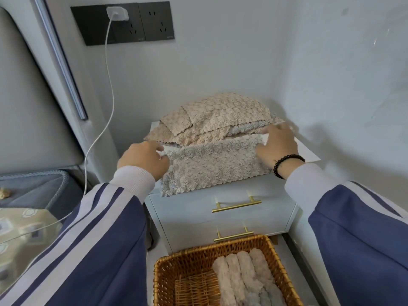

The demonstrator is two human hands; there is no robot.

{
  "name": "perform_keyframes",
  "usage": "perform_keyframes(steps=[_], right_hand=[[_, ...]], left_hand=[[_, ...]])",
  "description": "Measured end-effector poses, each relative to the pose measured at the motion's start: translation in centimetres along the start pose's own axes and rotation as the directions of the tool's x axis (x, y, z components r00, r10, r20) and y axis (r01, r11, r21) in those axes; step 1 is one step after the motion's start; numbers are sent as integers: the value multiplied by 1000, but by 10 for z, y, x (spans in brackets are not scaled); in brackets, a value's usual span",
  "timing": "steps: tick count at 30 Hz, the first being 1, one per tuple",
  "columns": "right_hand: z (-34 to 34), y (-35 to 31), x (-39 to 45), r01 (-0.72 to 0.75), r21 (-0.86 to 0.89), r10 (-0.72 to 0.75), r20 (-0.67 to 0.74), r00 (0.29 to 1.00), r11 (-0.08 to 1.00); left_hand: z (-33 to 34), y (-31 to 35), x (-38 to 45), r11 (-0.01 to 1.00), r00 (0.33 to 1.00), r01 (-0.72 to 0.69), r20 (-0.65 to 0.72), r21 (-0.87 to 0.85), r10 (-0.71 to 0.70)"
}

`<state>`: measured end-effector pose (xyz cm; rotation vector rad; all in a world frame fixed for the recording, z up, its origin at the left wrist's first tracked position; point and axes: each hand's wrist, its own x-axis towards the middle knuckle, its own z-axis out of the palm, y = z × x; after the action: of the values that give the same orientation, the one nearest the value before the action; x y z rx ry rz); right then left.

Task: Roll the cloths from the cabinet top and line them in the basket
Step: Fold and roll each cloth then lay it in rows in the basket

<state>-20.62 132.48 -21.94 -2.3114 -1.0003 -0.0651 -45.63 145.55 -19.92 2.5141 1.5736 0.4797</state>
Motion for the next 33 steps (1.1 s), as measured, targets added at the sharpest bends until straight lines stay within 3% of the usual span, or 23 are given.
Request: perform_keyframes(steps=[2,5,8,12,16,20,24,28,31,33], right_hand=[[11,-13,-4,204,4,-204,-18,979,979],[31,-34,-10,494,8,-494,71,867,869],[51,-45,-13,594,-13,-576,232,784,804],[66,-39,-4,571,-136,-476,416,775,810],[65,-25,7,478,-235,-326,483,813,846],[62,-6,20,348,-279,-204,436,876,895],[59,6,30,182,-270,-74,366,928,945],[56,4,27,116,-164,-73,246,966,980],[51,4,27,65,-61,-50,209,977,996],[43,4,26,41,14,-43,201,979,999]], left_hand=[[11,14,0,994,997,-74,-32,-82,72],[34,33,2,969,983,-184,-19,-166,183],[58,42,8,948,950,-309,18,-75,311],[80,36,20,961,940,-259,252,93,229],[82,27,28,966,937,-220,305,137,170],[83,16,35,996,960,-82,271,41,68],[84,12,35,997,989,-70,131,-36,74],[77,11,31,993,1000,15,-5,-118,-15],[69,7,27,980,996,83,3,-183,-84],[60,5,23,960,991,116,87,-253,-97]])
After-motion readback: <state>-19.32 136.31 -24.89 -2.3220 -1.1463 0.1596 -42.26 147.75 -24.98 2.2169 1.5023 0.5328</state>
